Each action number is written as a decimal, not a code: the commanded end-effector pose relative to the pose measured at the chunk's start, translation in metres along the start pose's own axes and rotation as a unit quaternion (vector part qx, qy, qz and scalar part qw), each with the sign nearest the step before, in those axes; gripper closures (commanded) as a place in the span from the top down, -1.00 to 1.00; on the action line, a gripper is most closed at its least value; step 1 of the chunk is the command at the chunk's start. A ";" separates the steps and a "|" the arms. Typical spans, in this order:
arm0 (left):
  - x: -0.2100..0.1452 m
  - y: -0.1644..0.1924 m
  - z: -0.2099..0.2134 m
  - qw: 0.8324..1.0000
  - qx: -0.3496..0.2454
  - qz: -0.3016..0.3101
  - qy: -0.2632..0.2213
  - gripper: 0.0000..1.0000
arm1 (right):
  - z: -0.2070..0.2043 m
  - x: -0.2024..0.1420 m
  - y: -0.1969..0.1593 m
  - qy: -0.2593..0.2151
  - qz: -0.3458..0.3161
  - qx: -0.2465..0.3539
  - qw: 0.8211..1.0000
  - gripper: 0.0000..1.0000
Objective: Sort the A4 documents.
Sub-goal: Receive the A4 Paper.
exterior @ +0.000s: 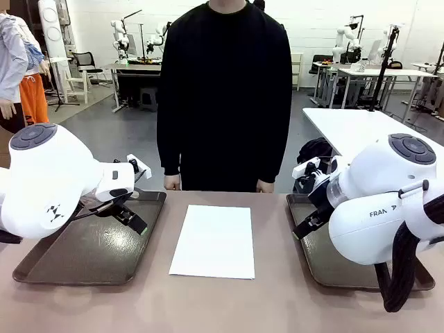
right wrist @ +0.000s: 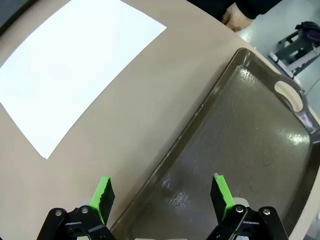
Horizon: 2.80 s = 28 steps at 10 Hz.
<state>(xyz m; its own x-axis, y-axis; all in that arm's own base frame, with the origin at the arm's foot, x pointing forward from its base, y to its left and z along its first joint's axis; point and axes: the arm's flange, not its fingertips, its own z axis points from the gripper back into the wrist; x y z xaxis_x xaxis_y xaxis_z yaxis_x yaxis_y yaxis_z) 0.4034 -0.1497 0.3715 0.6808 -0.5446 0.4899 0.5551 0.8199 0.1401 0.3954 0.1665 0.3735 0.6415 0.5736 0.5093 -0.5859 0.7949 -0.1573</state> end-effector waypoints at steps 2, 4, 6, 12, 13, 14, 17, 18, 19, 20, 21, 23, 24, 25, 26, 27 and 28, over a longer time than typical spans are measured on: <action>0.000 0.000 0.000 1.000 0.000 0.000 0.000 1.00 | 0.000 0.000 0.000 0.000 0.000 0.000 1.000 1.00; 0.000 0.000 0.000 1.000 0.000 0.000 0.000 1.00 | 0.000 0.000 0.000 0.000 0.000 0.000 1.000 1.00; 0.000 0.000 0.000 1.000 0.000 0.000 0.000 1.00 | 0.000 0.000 0.000 0.000 0.000 0.000 1.000 1.00; 0.000 0.000 0.000 1.000 0.000 0.000 0.000 1.00 | 0.000 0.000 0.000 0.000 0.000 0.000 1.000 1.00; 0.000 0.000 0.000 1.000 0.000 0.000 0.000 1.00 | 0.000 0.000 0.000 0.000 0.000 0.000 1.000 1.00; 0.000 0.000 0.000 1.000 0.000 0.000 0.000 1.00 | 0.000 0.000 0.000 0.000 0.000 0.000 1.000 1.00; -0.019 0.037 0.060 0.995 -0.075 0.021 -0.064 1.00 | 0.054 -0.019 -0.060 -0.060 -0.045 0.058 0.995 1.00; -0.025 0.051 0.079 0.991 -0.098 0.029 -0.084 1.00 | 0.074 -0.029 -0.084 -0.084 -0.058 0.075 0.992 1.00; -0.031 0.063 0.099 0.988 -0.120 0.031 -0.093 1.00 | 0.095 -0.038 -0.104 -0.108 -0.060 0.100 0.987 1.00; -0.035 0.070 0.113 0.986 -0.136 0.027 -0.094 1.00 | 0.112 -0.046 -0.120 -0.140 -0.052 0.142 0.979 1.00; -0.038 0.080 0.125 0.986 -0.132 0.030 -0.100 1.00 | 0.126 -0.054 -0.133 -0.162 -0.055 0.149 0.974 1.00; -0.049 0.098 0.152 0.982 -0.158 0.020 -0.105 1.00 | 0.159 -0.070 -0.153 -0.195 -0.061 0.168 0.964 1.00; -0.053 0.104 0.161 0.980 -0.160 0.017 -0.116 1.00 | 0.169 -0.076 -0.158 -0.205 -0.059 0.181 0.960 1.00; -0.059 0.108 0.166 0.979 -0.159 0.018 -0.129 1.00 | 0.176 -0.080 -0.161 -0.217 -0.061 0.198 0.954 1.00; -0.062 0.111 0.171 0.976 -0.166 0.019 -0.138 1.00 | 0.177 -0.080 -0.161 -0.224 -0.064 0.198 0.952 1.00; -0.067 0.111 0.173 0.975 -0.171 0.020 -0.143 1.00 | 0.174 -0.079 -0.160 -0.214 -0.054 0.197 0.955 1.00; -0.068 0.113 0.173 0.974 -0.177 0.021 -0.143 1.00 | 0.170 -0.076 -0.158 -0.205 -0.046 0.201 0.957 1.00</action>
<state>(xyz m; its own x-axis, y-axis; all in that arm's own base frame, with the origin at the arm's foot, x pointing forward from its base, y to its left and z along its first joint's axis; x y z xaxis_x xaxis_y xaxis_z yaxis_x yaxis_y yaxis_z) 0.3454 0.0065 0.5170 0.5889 -0.3997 0.7025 0.6705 0.7269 -0.1485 0.3479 -0.0396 0.5101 0.5093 0.2826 0.8128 -0.7110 0.6703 0.2125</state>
